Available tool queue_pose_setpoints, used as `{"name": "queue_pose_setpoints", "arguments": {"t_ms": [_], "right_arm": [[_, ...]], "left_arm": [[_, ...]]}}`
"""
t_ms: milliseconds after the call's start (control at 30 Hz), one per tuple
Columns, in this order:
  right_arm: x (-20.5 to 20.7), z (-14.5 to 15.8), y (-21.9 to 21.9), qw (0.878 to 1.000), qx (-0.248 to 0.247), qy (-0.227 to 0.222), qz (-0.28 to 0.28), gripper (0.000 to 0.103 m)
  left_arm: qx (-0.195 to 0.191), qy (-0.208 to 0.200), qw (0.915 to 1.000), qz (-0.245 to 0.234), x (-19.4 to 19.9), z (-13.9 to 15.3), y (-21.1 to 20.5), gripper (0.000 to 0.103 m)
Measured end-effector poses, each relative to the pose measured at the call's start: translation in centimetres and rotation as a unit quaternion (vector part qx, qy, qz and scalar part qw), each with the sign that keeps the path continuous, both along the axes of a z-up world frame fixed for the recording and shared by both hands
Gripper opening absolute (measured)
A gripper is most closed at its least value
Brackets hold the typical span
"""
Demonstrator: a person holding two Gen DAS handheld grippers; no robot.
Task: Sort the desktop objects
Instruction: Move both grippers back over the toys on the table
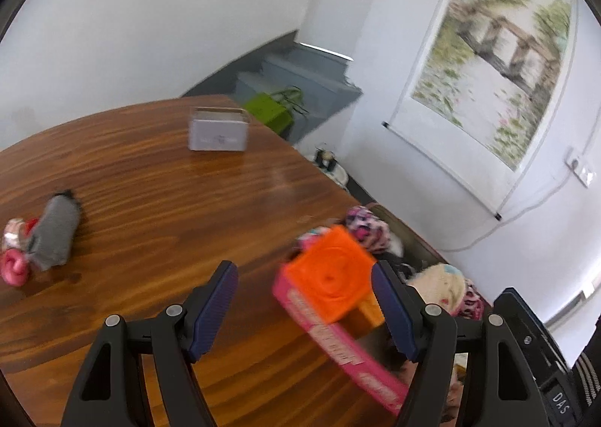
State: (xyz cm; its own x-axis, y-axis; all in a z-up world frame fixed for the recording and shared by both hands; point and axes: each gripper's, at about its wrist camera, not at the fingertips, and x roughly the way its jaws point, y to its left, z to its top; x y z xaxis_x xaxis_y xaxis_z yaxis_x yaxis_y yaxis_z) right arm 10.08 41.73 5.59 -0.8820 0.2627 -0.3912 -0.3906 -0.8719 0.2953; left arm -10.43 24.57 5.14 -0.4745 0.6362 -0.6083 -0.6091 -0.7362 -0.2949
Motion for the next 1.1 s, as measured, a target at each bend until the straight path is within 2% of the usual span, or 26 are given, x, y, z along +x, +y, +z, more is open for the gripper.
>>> {"name": "queue_pose_setpoints", "arguments": {"t_ms": [167, 267, 367, 600, 800, 1100], "right_arm": [[-1.9, 0.6, -3.1, 0.999, 0.015, -0.001, 0.04, 0.068], [-3.6, 0.9, -5.8, 0.997, 0.03, -0.005, 0.073, 0.07], [-5.6, 0.9, -8.3, 0.993, 0.034, -0.014, 0.11, 0.071], [-12.5, -0.6, -13.7, 0.981, 0.031, -0.063, 0.18, 0.071], [-18.8, -1.9, -17.9, 0.969, 0.031, -0.104, 0.223, 0.071], [-27.6, -4.6, -22.5, 0.96, 0.027, -0.141, 0.241, 0.071]], "left_arm": [[-0.01, 0.005, 0.998, 0.061, -1.5, -0.8, -5.2, 0.075], [-0.022, 0.006, 0.9934, 0.112, -2.8, -1.6, -9.4, 0.075], [-0.028, 0.001, 0.9876, 0.154, -4.2, -2.4, -13.5, 0.075], [-0.032, -0.012, 0.9671, 0.252, -7.1, -3.4, -23.5, 0.075], [-0.037, -0.024, 0.9554, 0.292, -9.1, -5.1, -28.6, 0.075], [-0.044, -0.031, 0.9508, 0.305, -11.3, -6.3, -30.7, 0.075]]}}
